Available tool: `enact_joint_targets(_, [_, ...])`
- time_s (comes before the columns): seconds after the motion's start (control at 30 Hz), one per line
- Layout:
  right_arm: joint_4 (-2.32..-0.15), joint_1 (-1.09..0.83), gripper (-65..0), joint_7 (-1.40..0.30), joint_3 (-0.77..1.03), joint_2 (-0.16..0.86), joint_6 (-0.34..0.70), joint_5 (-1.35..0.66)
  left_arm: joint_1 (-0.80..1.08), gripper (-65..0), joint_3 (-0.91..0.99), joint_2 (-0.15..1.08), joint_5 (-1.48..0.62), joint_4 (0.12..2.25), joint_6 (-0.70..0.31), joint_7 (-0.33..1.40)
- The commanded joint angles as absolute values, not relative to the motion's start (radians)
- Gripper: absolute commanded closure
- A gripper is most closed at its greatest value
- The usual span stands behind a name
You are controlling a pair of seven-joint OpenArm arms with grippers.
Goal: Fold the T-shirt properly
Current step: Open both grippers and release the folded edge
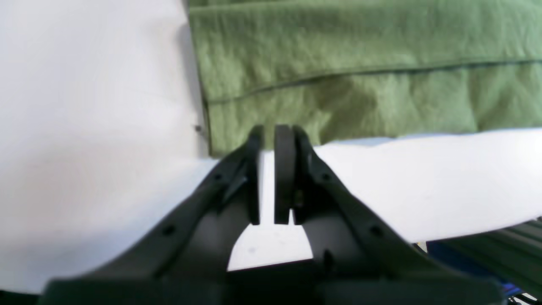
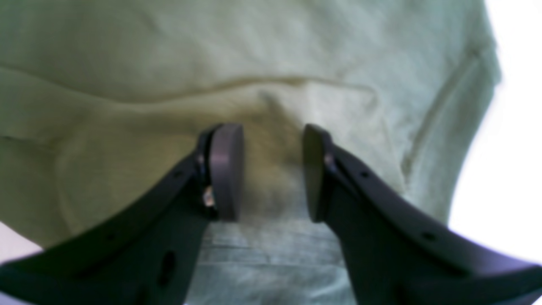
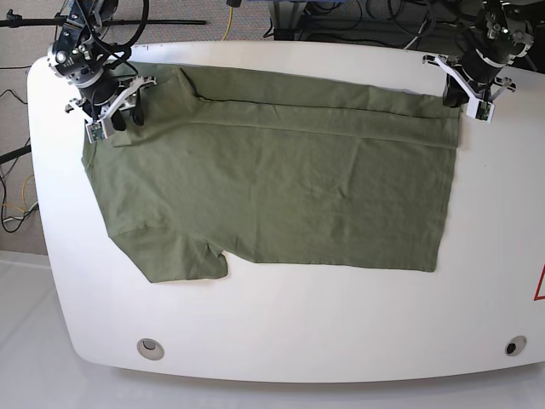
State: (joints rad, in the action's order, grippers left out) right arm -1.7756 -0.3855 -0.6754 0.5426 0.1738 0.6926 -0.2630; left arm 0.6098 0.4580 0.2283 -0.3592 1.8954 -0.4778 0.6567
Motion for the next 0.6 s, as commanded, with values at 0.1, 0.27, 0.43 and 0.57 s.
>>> enact_joint_targets(0.1, [-1.796,-0.320,-20.0,-0.640,0.563,0.157,0.698,-0.243,0.589,-0.6,0.445,0.233,-0.366,1.878,-0.479,0.627])
enact_joint_targets(0.27, [-1.795,-0.266,-18.7,-0.638,0.573,0.140,0.698,-0.221,0.548,-0.2,0.410,0.229,-0.362,1.838,-0.479,0.623])
enact_joint_targets(0.43, [-1.774,-0.172,-10.1,-0.646,0.566,0.117,0.698,-0.169,0.445,0.0,0.366,0.223,-0.348,1.785,-0.479,0.619])
enact_joint_targets(0.57, [-1.762,-0.139,-6.3,-0.655,0.558,0.114,0.698,-0.158,0.403,0.0,0.357,0.215,-0.334,1.761,-0.479,0.620])
